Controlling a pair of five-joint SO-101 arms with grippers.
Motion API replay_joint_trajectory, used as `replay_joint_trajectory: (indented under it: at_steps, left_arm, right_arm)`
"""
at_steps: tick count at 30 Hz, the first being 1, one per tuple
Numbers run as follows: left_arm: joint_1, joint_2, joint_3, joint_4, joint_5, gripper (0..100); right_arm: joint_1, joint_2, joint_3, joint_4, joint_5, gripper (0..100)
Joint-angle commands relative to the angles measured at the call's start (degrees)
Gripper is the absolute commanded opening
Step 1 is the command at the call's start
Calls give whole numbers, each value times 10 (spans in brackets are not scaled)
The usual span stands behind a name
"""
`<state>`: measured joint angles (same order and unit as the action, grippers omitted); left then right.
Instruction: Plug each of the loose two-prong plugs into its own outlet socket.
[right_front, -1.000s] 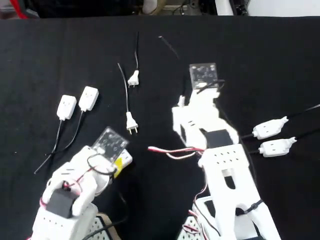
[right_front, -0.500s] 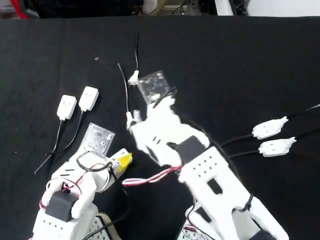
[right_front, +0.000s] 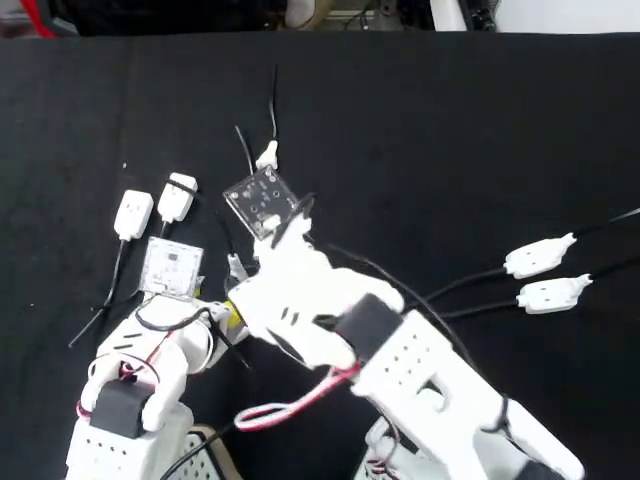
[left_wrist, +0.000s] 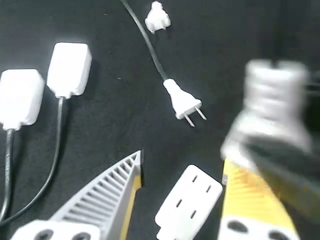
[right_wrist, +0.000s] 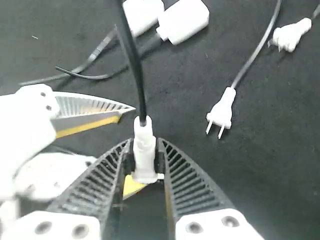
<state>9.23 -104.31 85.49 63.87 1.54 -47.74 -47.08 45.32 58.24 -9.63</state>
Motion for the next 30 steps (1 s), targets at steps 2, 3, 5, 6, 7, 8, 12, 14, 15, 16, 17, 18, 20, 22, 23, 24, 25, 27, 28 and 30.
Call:
replay_joint_trajectory:
  at_steps: [2, 3, 5, 6, 7, 8, 12, 14, 15, 16, 17, 18, 20, 22, 23, 24, 25, 27, 28, 30]
  left_arm:
    - [-29, -3, -1, -25, 12, 261]
    - [-29, -3, -1, -26, 15, 261]
    - [-29, -3, -1, -27, 17, 261]
    - [-26, -3, -1, -27, 17, 261]
    - [-24, -3, -1, -27, 17, 261]
    - [-23, -3, -1, -27, 17, 261]
    - [-29, -3, -3, -27, 17, 261]
    - [-29, -3, -6, -27, 17, 261]
    - [-35, -3, -7, -27, 18, 261]
    - [-45, -3, -7, -32, 18, 261]
    - [-56, -3, -4, -40, 18, 261]
    - [-67, -3, -2, -45, 18, 261]
    - [-82, -3, -3, -47, 18, 261]
    - [-95, -3, -7, -50, 18, 261]
    - [-97, -3, -7, -50, 18, 261]
    - [-96, -3, -7, -48, 18, 261]
    - [-93, -3, -7, -47, 15, 261]
    - [-92, -3, -5, -47, 13, 261]
    - [-94, -3, -5, -47, 13, 261]
    - [-98, -3, -5, -45, 12, 261]
  right_arm:
    - [-15, -73, -15, 28, -2, 11]
    - [-16, -84, -11, 29, 6, 11]
    - [-16, -87, -12, 32, 25, 11]
    - [-16, -84, -11, 31, 25, 11]
    - [-16, -80, -10, 28, 25, 11]
    - [-16, -74, -11, 27, 27, 11]
    - [-16, -49, -14, 27, 31, 11]
    - [-16, -37, -23, 33, 31, 11]
    - [-16, -32, -28, 38, 33, 11]
    - [-16, -27, -31, 43, 40, 11]
    - [-16, -21, -36, 48, 44, 11]
    - [-16, -15, -40, 51, 46, 11]
    - [-16, -7, -44, 55, 47, 11]
    - [-20, 2, -48, 63, 59, 11]
    - [-28, 7, -51, 67, 66, 11]
    - [-33, 11, -55, 71, 69, 11]
    - [-33, 14, -56, 72, 70, 11]
    - [-30, 19, -57, 63, 74, 11]
    - [-24, 22, -58, 62, 75, 11]
    - [-11, 30, -61, 60, 76, 11]
